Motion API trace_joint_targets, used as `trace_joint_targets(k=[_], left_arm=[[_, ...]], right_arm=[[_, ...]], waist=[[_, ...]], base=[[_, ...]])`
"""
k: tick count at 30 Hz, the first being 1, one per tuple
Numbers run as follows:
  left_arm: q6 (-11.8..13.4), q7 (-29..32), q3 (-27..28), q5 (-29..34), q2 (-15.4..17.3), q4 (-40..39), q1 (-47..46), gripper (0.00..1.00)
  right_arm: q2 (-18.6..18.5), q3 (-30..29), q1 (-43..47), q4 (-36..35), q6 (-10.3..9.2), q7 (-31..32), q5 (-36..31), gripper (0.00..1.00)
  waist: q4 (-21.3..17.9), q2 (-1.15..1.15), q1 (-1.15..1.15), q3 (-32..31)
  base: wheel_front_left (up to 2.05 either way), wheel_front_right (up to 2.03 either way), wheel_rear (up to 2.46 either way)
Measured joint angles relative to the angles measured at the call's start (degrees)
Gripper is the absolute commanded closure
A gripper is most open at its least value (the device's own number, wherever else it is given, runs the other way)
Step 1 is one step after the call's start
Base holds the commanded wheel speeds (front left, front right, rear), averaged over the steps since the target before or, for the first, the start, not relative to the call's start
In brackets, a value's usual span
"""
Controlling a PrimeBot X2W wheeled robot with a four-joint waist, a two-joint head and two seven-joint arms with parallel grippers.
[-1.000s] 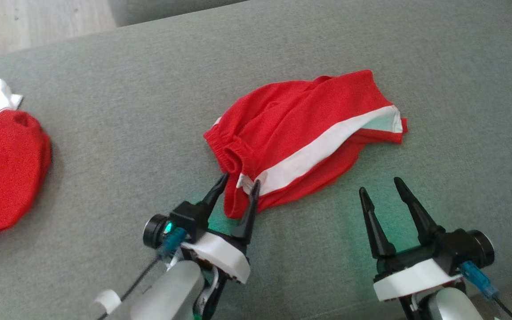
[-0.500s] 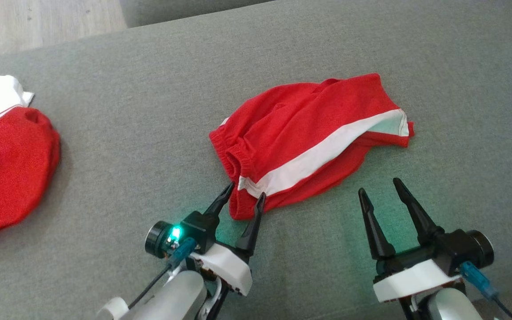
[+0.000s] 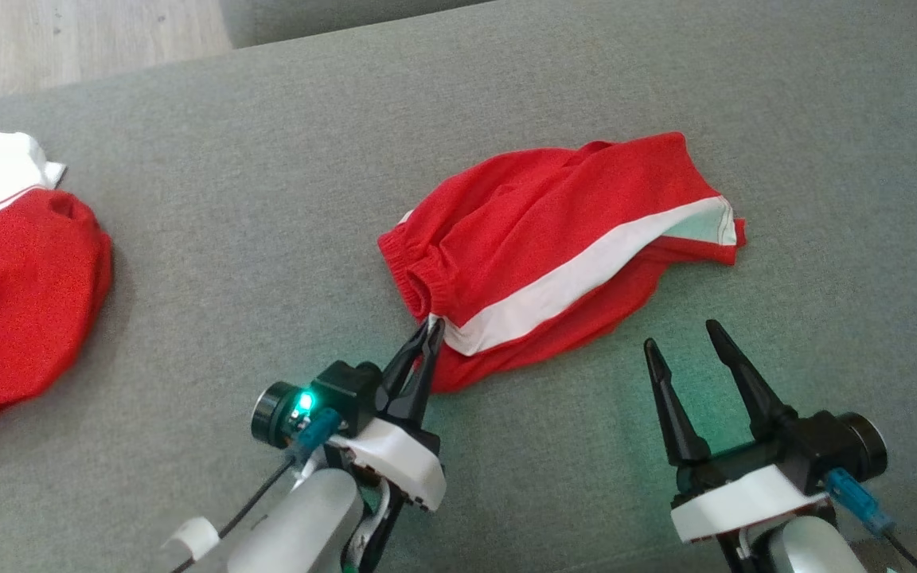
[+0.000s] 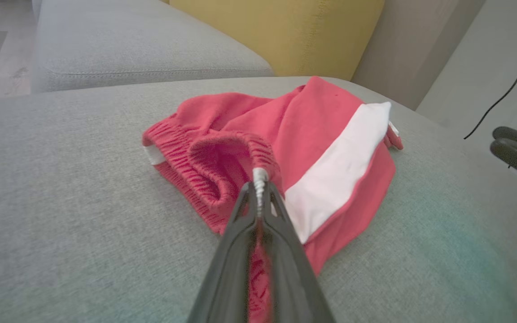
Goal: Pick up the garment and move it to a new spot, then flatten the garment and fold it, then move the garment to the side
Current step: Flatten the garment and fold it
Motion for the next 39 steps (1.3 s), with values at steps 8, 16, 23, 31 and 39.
trace_joint_targets(k=[8, 16, 23, 31, 39], left_arm=[[0.51, -1.46, 4.31, -2.60, 2.27, -2.63, 0.19, 1.00], [1.62, -2.18, 9.82, -4.88, 9.40, -7.72, 1.98, 1.00], [2.09, -1.22, 11.05, -5.26, 11.34, -9.51, 2.21, 1.00], [2.10, -1.18, 10.84, -5.25, 11.16, -9.72, 1.08, 1.00], [2.10, -1.18, 10.29, -5.16, 10.87, -9.64, -0.14, 1.00]], right_arm=[[0.08, -2.97, 0.07, -0.46, 0.00, 0.00, 1.65, 0.00], [0.66, -4.94, -0.01, 0.78, 0.00, 0.00, 7.64, 0.00], [-2.27, 1.59, -2.46, 6.87, 0.00, 0.00, 14.96, 0.00], [-6.00, 8.83, -8.51, 12.13, 0.00, 0.00, 22.47, 0.00], [-6.44, 11.00, -11.10, 14.24, 0.00, 0.00, 25.39, 0.00]], waist=[[1.15, 0.00, 0.00, -0.79], [3.07, 0.00, 0.00, -1.00], [4.69, 0.00, 0.00, -0.50], [6.12, 0.00, 0.00, 1.02], [7.16, 0.00, 0.00, 2.33]], base=[[0.00, 0.00, 0.00], [0.00, 0.00, 0.00], [0.00, 0.00, 0.00], [0.00, 0.00, 0.00], [0.00, 0.00, 0.00]])
